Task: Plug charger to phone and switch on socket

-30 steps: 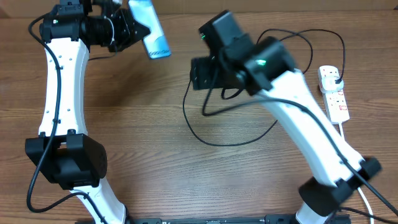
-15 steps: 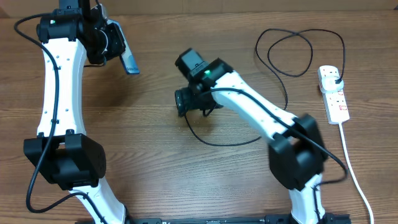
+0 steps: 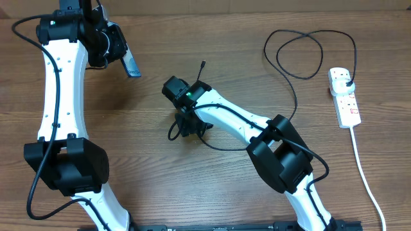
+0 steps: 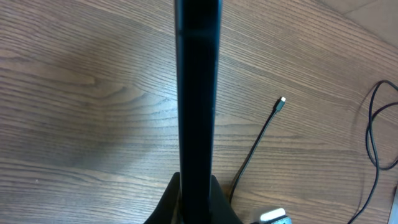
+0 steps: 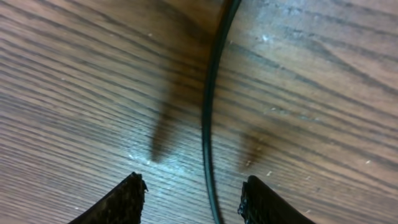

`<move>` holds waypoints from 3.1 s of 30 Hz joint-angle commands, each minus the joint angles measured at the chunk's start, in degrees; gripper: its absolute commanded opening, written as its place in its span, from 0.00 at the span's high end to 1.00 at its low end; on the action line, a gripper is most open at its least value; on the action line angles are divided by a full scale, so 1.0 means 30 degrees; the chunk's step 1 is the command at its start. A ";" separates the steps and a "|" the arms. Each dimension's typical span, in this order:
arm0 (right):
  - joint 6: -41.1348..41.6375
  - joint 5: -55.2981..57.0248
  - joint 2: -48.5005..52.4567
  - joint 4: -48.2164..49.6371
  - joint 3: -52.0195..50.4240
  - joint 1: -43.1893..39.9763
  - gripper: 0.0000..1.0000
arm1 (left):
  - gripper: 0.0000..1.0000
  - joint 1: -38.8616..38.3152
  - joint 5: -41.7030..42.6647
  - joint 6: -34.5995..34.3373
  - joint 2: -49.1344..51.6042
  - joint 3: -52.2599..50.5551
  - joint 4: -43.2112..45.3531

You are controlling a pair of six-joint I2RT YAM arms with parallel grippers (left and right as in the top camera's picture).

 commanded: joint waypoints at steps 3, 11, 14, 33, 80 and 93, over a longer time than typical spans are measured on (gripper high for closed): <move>0.0080 0.0372 -0.0015 0.0765 -0.1056 -0.0160 0.57 | 0.96 0.0058 -0.0087 -0.0051 -0.0153 0.0255 -0.0160; 0.0350 -0.0984 -0.0015 0.0539 -0.1421 -0.0131 0.92 | 0.96 0.0058 -0.0087 -0.0051 -0.0153 0.0255 -0.0233; 0.1056 -0.1056 -0.0029 -0.0284 -0.1421 -0.0131 0.96 | 0.96 0.0058 -0.0087 -0.0051 -0.0153 0.0255 -0.0233; 0.4087 -0.1049 -0.4889 -0.5923 -0.7096 0.0481 0.96 | 0.96 0.0058 -0.0095 -0.0051 -0.0153 0.0255 -0.0095; 0.5020 -0.0532 0.1166 -0.5217 0.2368 -0.7235 0.27 | 0.96 0.0051 0.1610 0.0809 -0.0153 0.0255 -0.0058; 0.4969 0.0503 0.1195 -0.2761 0.0663 -0.7220 0.58 | 0.96 0.0051 0.1610 0.0809 -0.0153 0.0255 -0.0095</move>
